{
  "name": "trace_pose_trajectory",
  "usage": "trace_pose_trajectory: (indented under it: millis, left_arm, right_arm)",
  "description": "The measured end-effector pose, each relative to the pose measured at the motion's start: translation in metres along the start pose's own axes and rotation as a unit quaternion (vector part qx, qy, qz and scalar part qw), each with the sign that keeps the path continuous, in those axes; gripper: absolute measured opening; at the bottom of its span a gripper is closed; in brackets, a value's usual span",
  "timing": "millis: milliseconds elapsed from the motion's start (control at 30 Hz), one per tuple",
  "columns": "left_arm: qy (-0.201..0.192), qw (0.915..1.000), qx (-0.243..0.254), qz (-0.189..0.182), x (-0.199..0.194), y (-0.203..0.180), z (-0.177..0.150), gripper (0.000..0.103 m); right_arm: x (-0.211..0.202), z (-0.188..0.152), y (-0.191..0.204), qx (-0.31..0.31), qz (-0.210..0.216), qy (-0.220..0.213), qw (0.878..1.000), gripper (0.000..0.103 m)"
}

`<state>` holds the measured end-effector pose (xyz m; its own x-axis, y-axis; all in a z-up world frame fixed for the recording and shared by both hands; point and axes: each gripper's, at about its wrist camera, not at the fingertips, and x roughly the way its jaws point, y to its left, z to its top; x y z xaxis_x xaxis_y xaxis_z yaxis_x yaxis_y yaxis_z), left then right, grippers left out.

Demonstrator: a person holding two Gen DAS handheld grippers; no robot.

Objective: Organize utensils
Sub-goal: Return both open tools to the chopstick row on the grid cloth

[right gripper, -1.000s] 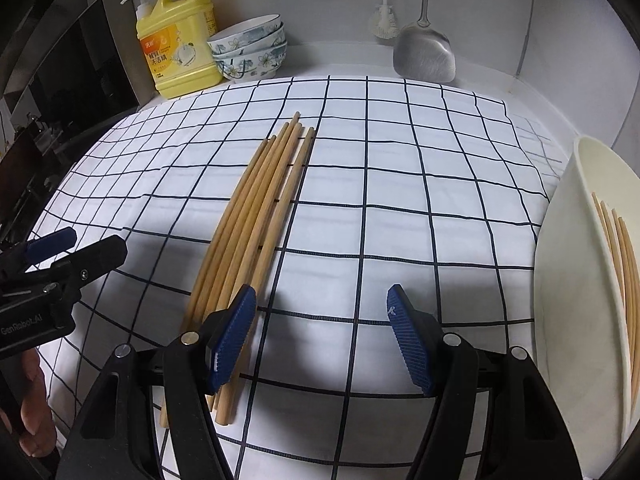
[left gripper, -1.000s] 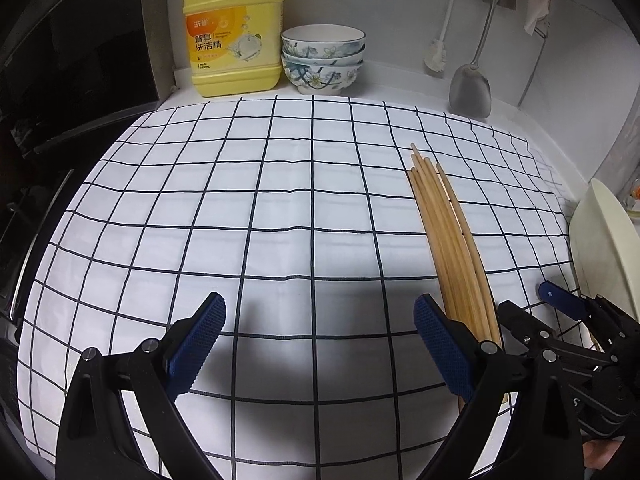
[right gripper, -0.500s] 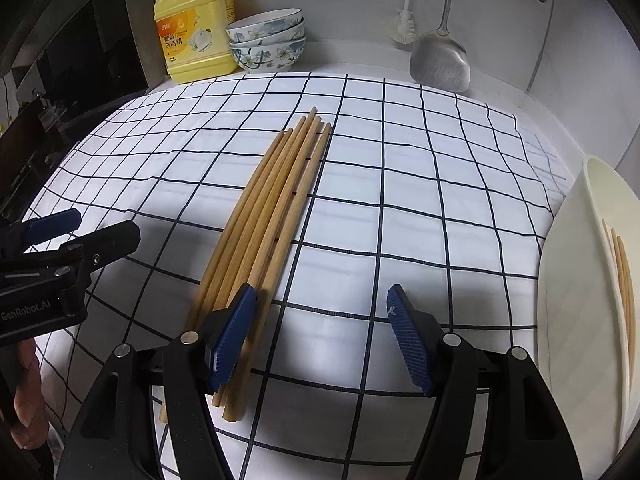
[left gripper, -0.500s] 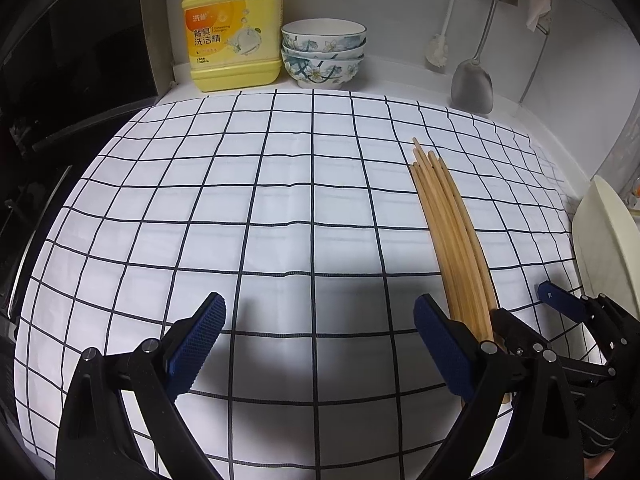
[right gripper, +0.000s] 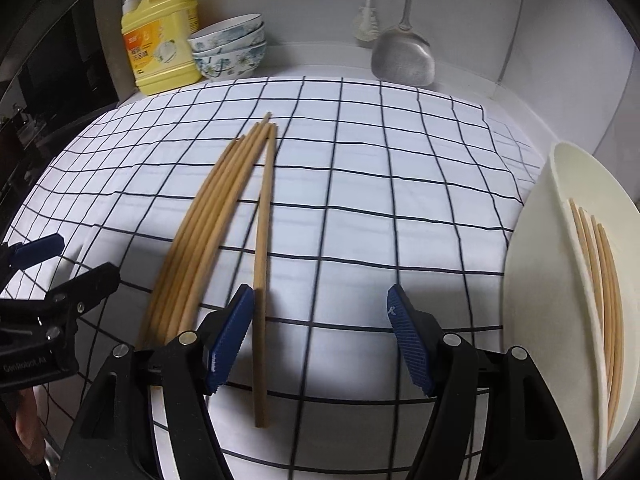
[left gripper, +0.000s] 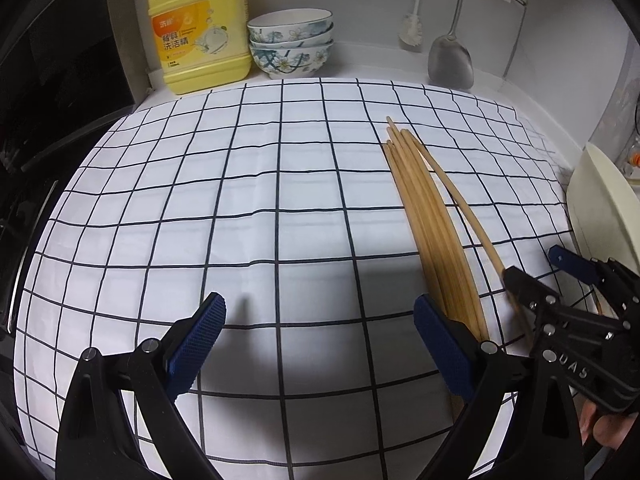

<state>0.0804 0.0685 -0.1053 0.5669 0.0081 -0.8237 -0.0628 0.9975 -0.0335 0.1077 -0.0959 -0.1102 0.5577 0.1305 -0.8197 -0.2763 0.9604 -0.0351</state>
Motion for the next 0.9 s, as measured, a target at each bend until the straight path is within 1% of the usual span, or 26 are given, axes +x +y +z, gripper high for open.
trace_pose_trajectory:
  millis: [200,300,567,900]
  left_arm:
    - [0.007,0.9998,0.015,0.006,0.007,-0.008,-0.002,0.093]
    - [0.009,0.9998,0.018,0.001,0.008,-0.010,-0.003,0.093]
    - [0.008,0.9994,0.027,-0.021,0.008,-0.018,-0.003,0.093]
    - [0.016,0.9990,0.027,-0.031,0.014,-0.020,-0.004,0.095]
  right_arm:
    - [-0.004,0.001,-0.007,0.011,0.006,-0.003,1.000,0.065]
    - [-0.002,0.001,-0.009,0.015,0.011,-0.001,1.000,0.065]
    - [-0.002,0.000,-0.014,0.024,0.009,0.002,1.000,0.065]
    - [-0.001,0.000,-0.016,0.031,0.008,0.006,0.999,0.065]
